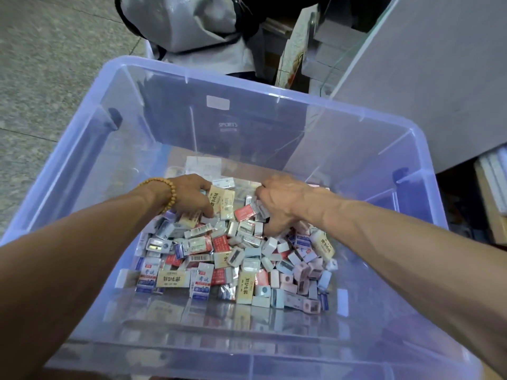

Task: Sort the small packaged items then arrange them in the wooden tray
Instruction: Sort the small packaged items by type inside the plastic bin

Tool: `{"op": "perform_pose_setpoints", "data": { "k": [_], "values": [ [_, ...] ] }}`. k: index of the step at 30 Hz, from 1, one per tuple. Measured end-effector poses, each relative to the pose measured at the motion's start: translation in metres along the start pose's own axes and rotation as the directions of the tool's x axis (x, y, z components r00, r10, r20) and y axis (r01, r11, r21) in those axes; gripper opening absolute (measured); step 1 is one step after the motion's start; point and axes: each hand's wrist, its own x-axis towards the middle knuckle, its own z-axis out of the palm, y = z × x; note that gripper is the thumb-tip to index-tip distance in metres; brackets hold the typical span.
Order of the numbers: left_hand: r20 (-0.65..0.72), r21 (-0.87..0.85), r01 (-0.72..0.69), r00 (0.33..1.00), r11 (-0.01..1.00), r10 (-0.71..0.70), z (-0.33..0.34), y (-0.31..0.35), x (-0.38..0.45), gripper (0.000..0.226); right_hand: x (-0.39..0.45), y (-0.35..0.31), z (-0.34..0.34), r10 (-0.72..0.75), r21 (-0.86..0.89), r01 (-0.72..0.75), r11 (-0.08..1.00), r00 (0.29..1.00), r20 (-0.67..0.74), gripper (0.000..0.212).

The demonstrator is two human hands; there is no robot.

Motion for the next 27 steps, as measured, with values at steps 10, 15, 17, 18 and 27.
{"op": "perform_pose_setpoints", "data": {
  "k": [10, 15, 17, 18, 27],
  "values": [
    [0.110, -0.045, -0.010, 0.994, 0.999, 0.014, 0.000, 0.002, -0.014, 0.032, -0.001, 0.008, -0.003, 0.031, 0.266, -0.088, 0.960, 0.977, 0.212, 0.034],
    [0.222, -0.054, 0.014, 0.975, 0.998, -0.002, 0.007, 0.006, -0.044, 0.031, -0.017, 0.003, -0.004, -0.023, 0.257, -0.023, 0.966, 0.984, 0.177, 0.024],
    [0.239, 0.036, -0.010, 0.971, 0.999, 0.001, 0.013, 0.002, -0.060, 0.026, -0.030, -0.004, -0.006, -0.038, 0.265, -0.008, 0.964, 0.985, 0.169, 0.015],
    [0.239, 0.149, -0.028, 0.971, 0.988, -0.008, 0.016, -0.001, -0.068, 0.025, -0.038, -0.009, -0.005, -0.050, 0.252, 0.005, 0.968, 0.984, 0.172, 0.011],
    [0.209, 0.473, -0.027, 0.974, 0.881, -0.083, 0.018, 0.000, -0.095, 0.063, -0.068, -0.010, 0.010, -0.038, 0.298, -0.005, 0.955, 0.989, 0.140, 0.022]
  ]
}}
